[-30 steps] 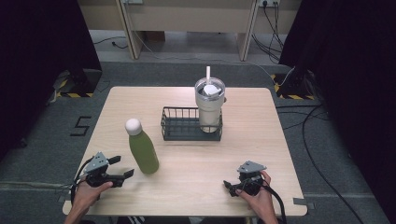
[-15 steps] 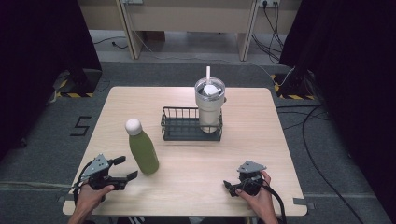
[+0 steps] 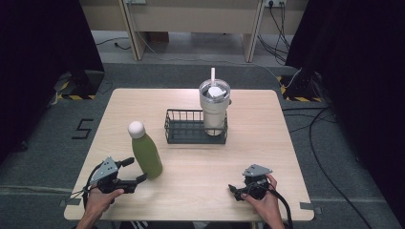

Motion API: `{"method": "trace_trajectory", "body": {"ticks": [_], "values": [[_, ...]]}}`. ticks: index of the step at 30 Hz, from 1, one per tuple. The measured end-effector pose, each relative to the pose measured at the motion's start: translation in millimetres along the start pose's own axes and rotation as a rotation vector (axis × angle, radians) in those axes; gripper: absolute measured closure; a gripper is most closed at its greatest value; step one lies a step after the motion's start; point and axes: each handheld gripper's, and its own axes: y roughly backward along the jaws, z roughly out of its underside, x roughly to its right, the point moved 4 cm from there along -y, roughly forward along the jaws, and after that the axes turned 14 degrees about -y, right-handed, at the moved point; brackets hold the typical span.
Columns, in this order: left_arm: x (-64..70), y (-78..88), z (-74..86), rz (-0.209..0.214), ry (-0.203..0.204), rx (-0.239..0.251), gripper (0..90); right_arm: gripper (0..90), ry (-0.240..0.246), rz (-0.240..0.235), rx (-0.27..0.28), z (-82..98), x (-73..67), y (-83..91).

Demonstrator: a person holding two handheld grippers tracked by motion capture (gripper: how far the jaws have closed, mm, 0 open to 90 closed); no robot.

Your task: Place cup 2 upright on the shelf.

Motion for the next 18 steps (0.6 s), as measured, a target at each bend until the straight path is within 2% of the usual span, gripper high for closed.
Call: {"method": "trace_trajectory", "body": {"ticks": [5,18], "values": [[0.7,-4.9,-1.8,-0.005,-0.018,-0.006,15.0,7.7,0.001,0.0,0.0,-0.1,0.2,0.0],[-0.3,-17.7,-7.9,0.001,-0.03,0.002,15.0,7.5,0.006,0.0,0.001,-0.4,0.5,-0.4]]}}
